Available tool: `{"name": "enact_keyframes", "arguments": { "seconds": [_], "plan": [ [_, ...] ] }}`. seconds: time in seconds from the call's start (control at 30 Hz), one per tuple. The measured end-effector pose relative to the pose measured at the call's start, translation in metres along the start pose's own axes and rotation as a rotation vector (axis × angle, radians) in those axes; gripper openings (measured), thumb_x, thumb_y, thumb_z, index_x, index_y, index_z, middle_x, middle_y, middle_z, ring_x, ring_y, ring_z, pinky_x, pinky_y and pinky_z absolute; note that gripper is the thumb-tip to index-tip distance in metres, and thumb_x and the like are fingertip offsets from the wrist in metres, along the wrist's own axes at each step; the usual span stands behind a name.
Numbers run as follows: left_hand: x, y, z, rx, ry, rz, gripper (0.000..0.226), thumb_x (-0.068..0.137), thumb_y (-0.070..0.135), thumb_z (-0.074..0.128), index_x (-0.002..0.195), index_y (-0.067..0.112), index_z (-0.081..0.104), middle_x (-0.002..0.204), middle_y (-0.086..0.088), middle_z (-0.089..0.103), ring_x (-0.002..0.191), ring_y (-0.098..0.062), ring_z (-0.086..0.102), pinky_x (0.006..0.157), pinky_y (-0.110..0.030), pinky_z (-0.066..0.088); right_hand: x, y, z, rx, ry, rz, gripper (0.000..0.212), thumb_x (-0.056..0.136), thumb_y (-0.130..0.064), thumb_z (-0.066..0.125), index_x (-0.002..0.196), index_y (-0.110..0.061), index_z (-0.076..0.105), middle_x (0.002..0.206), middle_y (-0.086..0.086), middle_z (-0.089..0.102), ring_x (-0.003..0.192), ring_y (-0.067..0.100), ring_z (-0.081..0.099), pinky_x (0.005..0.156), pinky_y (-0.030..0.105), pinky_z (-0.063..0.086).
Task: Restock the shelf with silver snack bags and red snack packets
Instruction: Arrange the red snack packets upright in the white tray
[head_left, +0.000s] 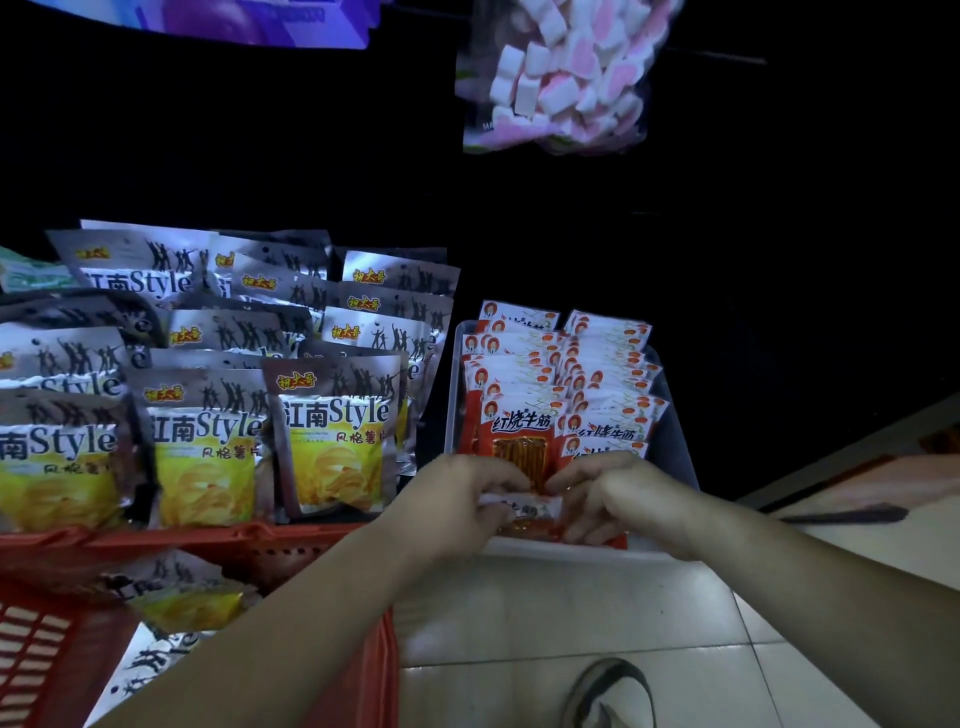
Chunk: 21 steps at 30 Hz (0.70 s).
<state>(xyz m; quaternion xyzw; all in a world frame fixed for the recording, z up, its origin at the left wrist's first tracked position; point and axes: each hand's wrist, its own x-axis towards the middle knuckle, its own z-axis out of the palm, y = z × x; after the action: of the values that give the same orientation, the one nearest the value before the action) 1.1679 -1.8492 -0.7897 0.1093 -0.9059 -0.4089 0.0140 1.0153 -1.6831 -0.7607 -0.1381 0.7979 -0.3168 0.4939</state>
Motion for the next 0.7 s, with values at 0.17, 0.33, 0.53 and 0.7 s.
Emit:
{"name": "enact_keyframes", "arguments": {
  "seconds": [0.17,0.33,0.53,0.7],
  "plan": [
    [-0.002,0.003,0.005,-0.009,-0.001,-0.016,0.022,0.093,0.021,0.068,0.11,0.032,0.076,0.1,0.012,0.075,0.092,-0.006,0.068,0.083,-0.03,0.056,-0.005,0.003,0.001,-0.079,0.001,-0.179,0.039,0.08,0.017,0.07,0.1,-0.015,0.079,0.101,0.006,0.079,0.093,0.015,0.072,0.079,0.021,0.057],
    [-0.004,0.003,0.01,0.056,-0.083,0.036,0.022,0.085,0.03,0.068,0.105,0.031,0.077,0.1,0.011,0.075,0.091,-0.007,0.068,0.081,-0.032,0.057,-0.009,0.003,0.006,-0.226,-0.101,-0.161,0.039,0.083,0.011,0.071,0.095,-0.024,0.081,0.093,-0.007,0.08,0.089,0.003,0.072,0.075,0.017,0.054],
    [-0.005,0.004,0.007,0.046,-0.1,0.059,0.047,0.087,0.067,0.051,0.092,0.026,0.075,0.084,0.006,0.07,0.078,-0.009,0.065,0.07,-0.036,0.055,-0.011,-0.004,0.006,-0.173,-0.053,-0.114,0.042,0.076,0.006,0.064,0.097,-0.025,0.082,0.099,-0.007,0.079,0.104,0.013,0.07,0.093,0.027,0.055],
    [0.0,0.008,0.001,-0.109,-0.07,-0.023,0.038,0.095,0.056,0.056,0.073,0.028,0.067,0.061,0.006,0.059,0.058,-0.007,0.055,0.057,-0.031,0.045,-0.011,-0.004,0.004,0.078,-0.029,-0.049,0.026,0.1,-0.018,0.054,0.105,-0.014,0.079,0.098,0.012,0.079,0.093,0.03,0.075,0.085,0.035,0.057]
  ]
}}
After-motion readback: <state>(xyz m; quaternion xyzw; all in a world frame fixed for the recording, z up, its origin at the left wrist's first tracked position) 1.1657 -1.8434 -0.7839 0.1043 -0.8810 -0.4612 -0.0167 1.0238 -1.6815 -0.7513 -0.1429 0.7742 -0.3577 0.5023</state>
